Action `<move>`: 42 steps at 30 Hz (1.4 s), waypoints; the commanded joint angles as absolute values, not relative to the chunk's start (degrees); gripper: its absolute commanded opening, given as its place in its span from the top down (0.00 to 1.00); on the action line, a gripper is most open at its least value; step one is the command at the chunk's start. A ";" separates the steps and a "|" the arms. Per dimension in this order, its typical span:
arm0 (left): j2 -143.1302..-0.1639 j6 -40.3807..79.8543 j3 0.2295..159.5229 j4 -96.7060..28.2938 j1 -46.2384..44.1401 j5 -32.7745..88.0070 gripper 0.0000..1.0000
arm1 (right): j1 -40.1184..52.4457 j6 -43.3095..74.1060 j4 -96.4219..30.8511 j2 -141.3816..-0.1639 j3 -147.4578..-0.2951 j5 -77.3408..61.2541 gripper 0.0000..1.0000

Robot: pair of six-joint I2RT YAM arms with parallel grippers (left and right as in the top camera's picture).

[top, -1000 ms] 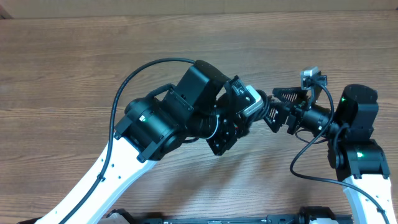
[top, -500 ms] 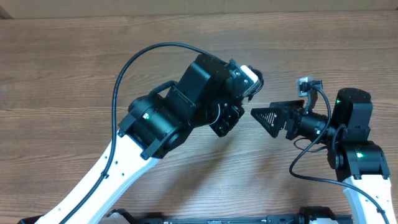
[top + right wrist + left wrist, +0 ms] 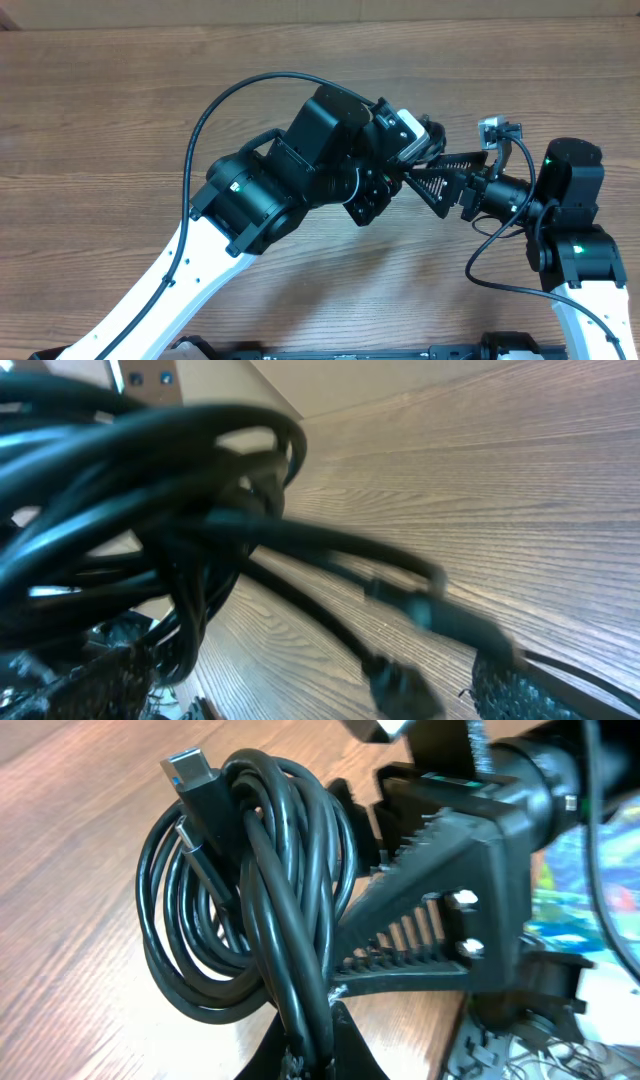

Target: Untangle cables

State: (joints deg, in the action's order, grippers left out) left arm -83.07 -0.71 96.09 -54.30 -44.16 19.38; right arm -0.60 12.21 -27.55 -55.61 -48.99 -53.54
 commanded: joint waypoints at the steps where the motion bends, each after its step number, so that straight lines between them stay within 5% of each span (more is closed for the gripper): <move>1: -82.98 -4.19 96.16 -53.45 -44.29 26.63 0.96 | -0.16 12.51 -27.07 -55.00 -49.58 -52.58 0.00; 19: -83.15 -9.26 96.16 -47.57 -44.29 41.80 0.96 | -0.16 13.96 -27.24 -56.95 -49.58 -48.03 0.00; 42: -83.15 -9.23 96.16 -37.60 -44.29 33.28 0.96 | -0.10 13.37 -31.57 -58.52 -49.58 -48.71 0.00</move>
